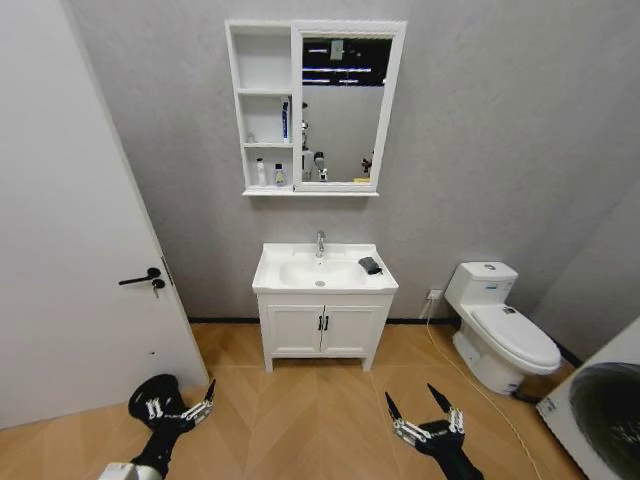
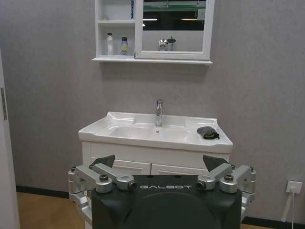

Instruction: Move facial cleanser and shampoo from washbasin to cabinet, then wipe washbasin with towel.

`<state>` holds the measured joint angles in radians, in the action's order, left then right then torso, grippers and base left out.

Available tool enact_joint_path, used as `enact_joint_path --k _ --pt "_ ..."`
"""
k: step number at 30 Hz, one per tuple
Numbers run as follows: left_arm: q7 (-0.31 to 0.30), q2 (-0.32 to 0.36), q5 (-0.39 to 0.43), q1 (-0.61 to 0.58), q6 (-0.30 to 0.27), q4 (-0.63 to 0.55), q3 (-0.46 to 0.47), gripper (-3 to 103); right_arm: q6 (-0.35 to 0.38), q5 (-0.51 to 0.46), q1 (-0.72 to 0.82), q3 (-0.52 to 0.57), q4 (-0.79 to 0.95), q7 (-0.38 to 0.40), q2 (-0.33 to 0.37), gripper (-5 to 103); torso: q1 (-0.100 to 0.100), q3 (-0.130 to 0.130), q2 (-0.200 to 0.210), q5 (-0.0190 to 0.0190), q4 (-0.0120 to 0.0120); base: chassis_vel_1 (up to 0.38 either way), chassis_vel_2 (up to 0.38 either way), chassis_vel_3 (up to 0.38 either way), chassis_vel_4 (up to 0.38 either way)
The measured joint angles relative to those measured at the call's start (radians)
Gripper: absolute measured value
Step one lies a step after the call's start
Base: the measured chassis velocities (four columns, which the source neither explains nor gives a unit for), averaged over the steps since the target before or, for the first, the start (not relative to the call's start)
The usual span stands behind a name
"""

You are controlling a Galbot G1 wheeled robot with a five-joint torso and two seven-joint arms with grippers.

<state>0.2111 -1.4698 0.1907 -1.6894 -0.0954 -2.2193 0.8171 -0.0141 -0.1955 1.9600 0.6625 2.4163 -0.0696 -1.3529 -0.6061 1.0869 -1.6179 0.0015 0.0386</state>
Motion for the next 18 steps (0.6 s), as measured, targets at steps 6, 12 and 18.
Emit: enact_joint_path --k 6,12,18 --pt "0.0 0.0 0.0 0.0 0.0 0.0 0.0 100 0.0 0.0 0.0 0.0 0.0 0.0 0.0 100 0.0 0.0 0.0 -0.0011 0.0001 0.108 -0.068 -0.183 0.151" --pt "0.0 0.0 0.0 0.0 0.0 0.0 0.0 100 0.0 0.0 -0.001 0.0 0.0 0.0 0.0 100 -0.002 0.001 0.001 -0.0017 -0.0003 -0.055 -0.014 0.044 0.006" --pt "0.0 0.0 0.0 0.0 0.0 0.0 0.0 100 0.0 0.0 -0.001 0.0 0.0 0.0 0.0 100 -0.002 0.001 0.001 -0.0017 -0.0002 -0.071 0.025 0.095 -0.015"
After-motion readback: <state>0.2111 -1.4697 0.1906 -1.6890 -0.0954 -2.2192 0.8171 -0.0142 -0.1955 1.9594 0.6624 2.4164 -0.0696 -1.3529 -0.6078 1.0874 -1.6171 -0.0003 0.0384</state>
